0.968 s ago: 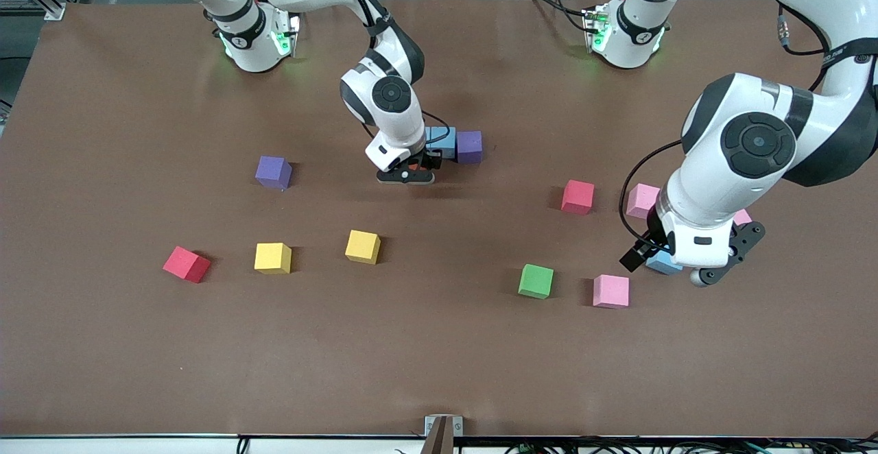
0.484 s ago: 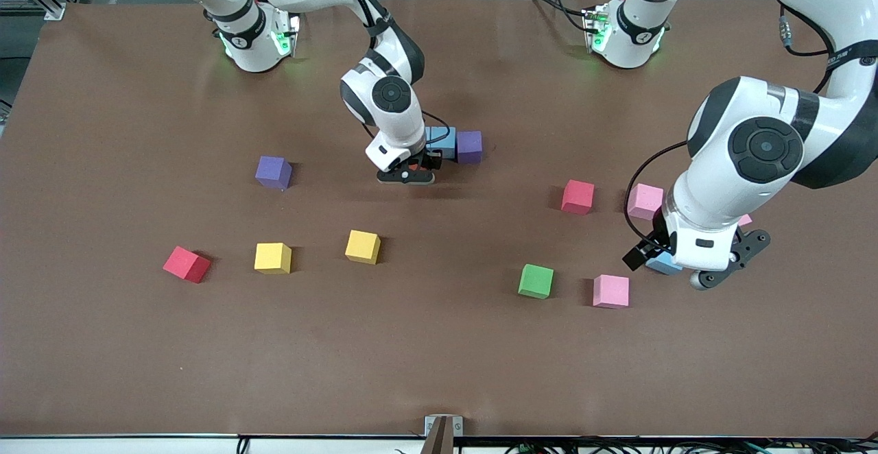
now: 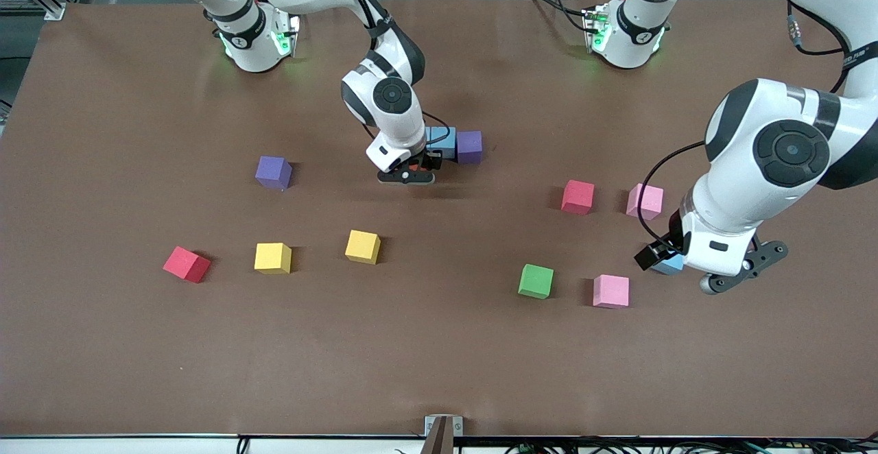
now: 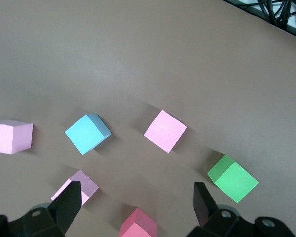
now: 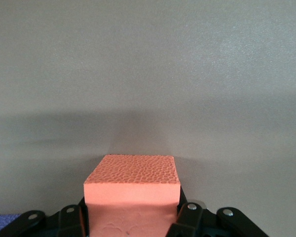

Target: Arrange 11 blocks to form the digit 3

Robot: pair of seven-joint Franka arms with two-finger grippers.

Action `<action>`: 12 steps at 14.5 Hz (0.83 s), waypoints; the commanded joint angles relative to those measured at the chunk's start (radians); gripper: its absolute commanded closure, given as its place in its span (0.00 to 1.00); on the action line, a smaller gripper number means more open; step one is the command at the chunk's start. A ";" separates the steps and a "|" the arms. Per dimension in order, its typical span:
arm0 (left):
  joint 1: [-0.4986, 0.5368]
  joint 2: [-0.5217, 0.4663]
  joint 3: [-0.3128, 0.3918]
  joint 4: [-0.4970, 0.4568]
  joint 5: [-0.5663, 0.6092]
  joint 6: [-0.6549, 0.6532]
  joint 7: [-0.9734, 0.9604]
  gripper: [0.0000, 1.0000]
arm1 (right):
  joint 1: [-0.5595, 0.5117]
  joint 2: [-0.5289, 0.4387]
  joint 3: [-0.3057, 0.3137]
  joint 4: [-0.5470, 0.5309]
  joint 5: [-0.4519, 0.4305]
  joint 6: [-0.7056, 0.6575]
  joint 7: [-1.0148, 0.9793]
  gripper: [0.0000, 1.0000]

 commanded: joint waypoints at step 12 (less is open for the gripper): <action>0.072 0.055 0.003 0.057 -0.008 -0.127 0.371 0.00 | 0.019 0.015 -0.007 0.003 0.004 0.004 0.026 0.99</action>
